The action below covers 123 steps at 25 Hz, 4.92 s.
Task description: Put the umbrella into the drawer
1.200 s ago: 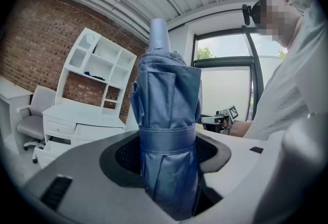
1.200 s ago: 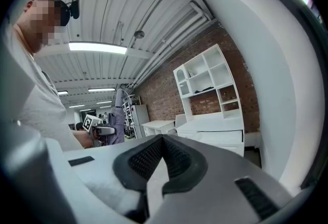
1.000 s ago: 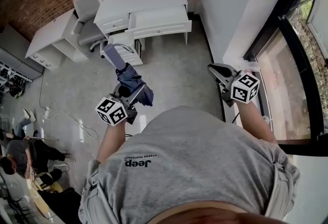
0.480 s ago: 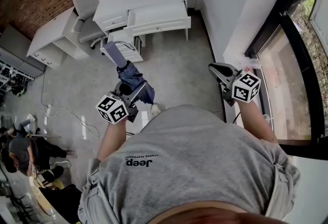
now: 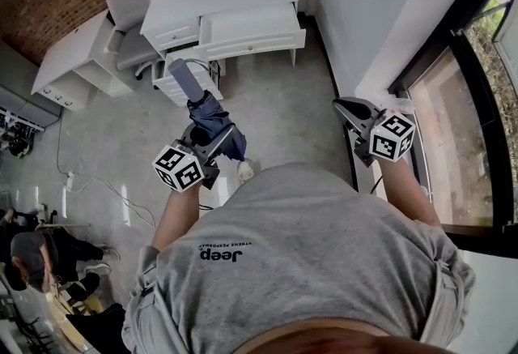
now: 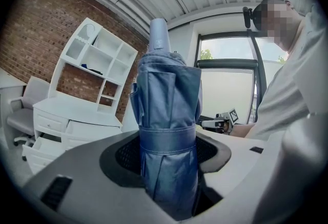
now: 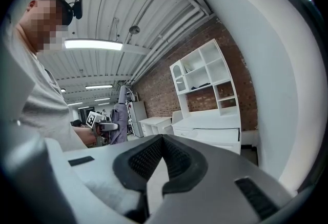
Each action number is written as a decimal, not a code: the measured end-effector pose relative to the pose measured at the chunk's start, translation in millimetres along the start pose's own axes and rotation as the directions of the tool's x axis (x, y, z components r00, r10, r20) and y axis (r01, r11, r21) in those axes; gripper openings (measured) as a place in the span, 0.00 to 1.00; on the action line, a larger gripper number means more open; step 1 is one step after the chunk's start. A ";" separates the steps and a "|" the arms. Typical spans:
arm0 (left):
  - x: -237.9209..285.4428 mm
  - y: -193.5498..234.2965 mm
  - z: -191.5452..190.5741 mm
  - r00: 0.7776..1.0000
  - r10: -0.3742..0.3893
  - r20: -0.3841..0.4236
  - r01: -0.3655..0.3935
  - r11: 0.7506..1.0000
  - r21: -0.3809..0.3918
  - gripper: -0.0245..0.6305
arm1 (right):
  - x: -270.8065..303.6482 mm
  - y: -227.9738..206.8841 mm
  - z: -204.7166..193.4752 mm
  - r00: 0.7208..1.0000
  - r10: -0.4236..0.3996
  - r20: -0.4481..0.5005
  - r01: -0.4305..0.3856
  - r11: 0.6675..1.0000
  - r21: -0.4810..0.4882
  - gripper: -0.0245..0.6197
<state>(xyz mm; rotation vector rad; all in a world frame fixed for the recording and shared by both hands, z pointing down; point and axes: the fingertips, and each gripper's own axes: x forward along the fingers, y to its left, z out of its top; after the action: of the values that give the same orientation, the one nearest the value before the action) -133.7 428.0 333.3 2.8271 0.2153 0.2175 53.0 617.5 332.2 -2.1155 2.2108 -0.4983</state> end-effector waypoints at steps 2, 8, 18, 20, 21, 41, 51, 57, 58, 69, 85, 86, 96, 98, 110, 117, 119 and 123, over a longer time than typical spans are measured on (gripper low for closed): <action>1.6 23.4 8.0 1.000 -0.012 0.009 0.012 1.000 0.002 0.44 | 21.6 -4.3 5.2 1.000 -0.012 -0.006 0.012 1.000 -0.008 0.05; -3.6 101.9 34.6 0.999 -0.044 0.008 0.044 0.999 0.011 0.44 | 98.7 -12.1 30.6 0.999 -0.051 0.001 0.051 0.999 -0.012 0.05; -8.4 226.2 79.8 0.995 -0.095 -0.009 0.095 0.995 0.024 0.44 | 228.0 -15.5 63.4 0.997 -0.082 -0.002 0.082 0.997 -0.008 0.05; -11.8 243.3 84.7 0.995 -0.101 -0.008 0.101 0.995 0.024 0.44 | 248.0 -13.9 67.9 0.997 -0.083 -0.008 0.083 0.996 -0.011 0.05; -12.8 251.1 86.4 0.995 -0.101 -0.006 0.101 0.995 0.022 0.44 | 256.9 -14.4 69.6 0.997 -0.083 -0.011 0.082 0.997 -0.013 0.05; -13.1 380.2 114.2 0.999 -0.053 0.011 0.053 0.999 -0.003 0.44 | 396.2 -64.4 110.9 0.998 -0.055 -0.034 0.054 0.998 -0.027 0.05; -11.9 387.1 109.7 0.999 -0.016 0.030 0.016 1.000 -0.001 0.44 | 405.1 -81.5 104.1 0.999 -0.027 -0.023 0.027 0.999 -0.027 0.05; 15.5 413.2 119.8 0.999 0.033 0.020 -0.033 0.999 -0.007 0.44 | 441.9 -124.0 115.1 0.999 0.030 -0.041 -0.030 0.999 -0.010 0.05; 21.1 417.5 120.5 0.999 0.044 0.022 -0.044 0.999 -0.009 0.44 | 449.5 -132.9 116.2 0.998 0.045 -0.044 -0.046 0.999 -0.009 0.05; 95.7 451.7 134.3 0.972 0.229 0.048 -0.228 0.973 -0.032 0.44 | 518.6 -237.9 144.5 0.971 0.237 -0.040 -0.238 0.971 -0.005 0.05; 233.8 510.0 185.6 0.918 0.395 0.014 -0.393 0.917 -0.072 0.44 | 596.8 -407.8 179.1 0.915 0.401 -0.032 -0.398 0.914 0.077 0.05; 236.8 511.3 187.4 0.917 0.399 0.014 -0.397 0.915 -0.076 0.44 | 598.5 -412.7 179.5 0.915 0.403 -0.027 -0.400 0.913 0.081 0.05; 245.4 504.4 199.0 0.900 0.436 0.013 -0.434 0.898 -0.074 0.44 | 606.7 -424.7 169.0 0.901 0.432 -0.036 -0.425 0.897 0.120 0.05; 243.3 508.5 197.3 0.891 0.454 0.020 -0.452 0.889 -0.081 0.44 | 615.2 -422.7 167.2 0.892 0.450 -0.045 -0.442 0.889 0.119 0.05; 200.7 533.2 158.8 0.822 0.567 0.043 -0.548 0.810 -0.209 0.44 | 678.1 -365.0 143.9 0.784 0.588 -0.198 -0.582 0.808 0.095 0.05; 119.6 543.2 135.4 0.784 0.615 0.080 -0.580 0.773 -0.257 0.44 | 720.4 -276.0 121.5 0.717 0.642 -0.271 -0.650 0.757 0.071 0.05; 87.4 547.1 130.1 0.776 0.623 0.099 -0.583 0.768 -0.264 0.44 | 733.7 -245.9 118.2 0.709 0.641 -0.294 -0.660 0.750 0.045 0.05; 26.7 559.1 112.5 0.766 0.635 0.102 -0.588 0.756 -0.289 0.44 | 760.5 -196.4 111.4 0.718 0.616 -0.324 -0.647 0.762 0.015 0.05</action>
<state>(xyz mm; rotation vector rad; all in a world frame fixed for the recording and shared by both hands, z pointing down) -18.6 -127.2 400.0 2.5463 -0.7563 0.0897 218.5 -153.2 421.5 -1.1993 2.9768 -0.7017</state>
